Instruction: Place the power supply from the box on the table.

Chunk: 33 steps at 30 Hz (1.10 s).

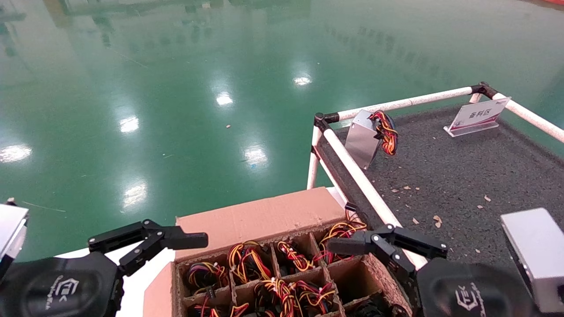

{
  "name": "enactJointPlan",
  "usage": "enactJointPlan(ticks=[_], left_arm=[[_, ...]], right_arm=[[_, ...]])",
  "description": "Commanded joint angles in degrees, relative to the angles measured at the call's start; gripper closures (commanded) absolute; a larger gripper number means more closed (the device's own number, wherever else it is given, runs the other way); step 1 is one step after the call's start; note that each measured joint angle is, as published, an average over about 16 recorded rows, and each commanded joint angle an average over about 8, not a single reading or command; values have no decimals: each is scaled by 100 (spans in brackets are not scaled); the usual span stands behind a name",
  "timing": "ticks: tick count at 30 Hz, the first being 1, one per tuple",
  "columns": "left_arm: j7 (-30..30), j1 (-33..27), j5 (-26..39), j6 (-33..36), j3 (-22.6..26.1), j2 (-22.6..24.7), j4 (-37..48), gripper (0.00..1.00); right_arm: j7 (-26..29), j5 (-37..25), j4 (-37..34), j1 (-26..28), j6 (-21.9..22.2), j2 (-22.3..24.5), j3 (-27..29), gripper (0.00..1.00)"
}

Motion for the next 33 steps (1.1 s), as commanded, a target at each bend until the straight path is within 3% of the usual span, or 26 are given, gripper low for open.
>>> enactJointPlan(ticks=[1, 33], left_arm=[[0, 0, 0, 0, 0, 0, 0, 0], [0, 0, 0, 1, -1, 0, 0, 0]], right_arm=[[-5, -16, -33, 20, 19, -14, -2, 0], [-25, -83, -162, 105, 94, -70, -27, 0]])
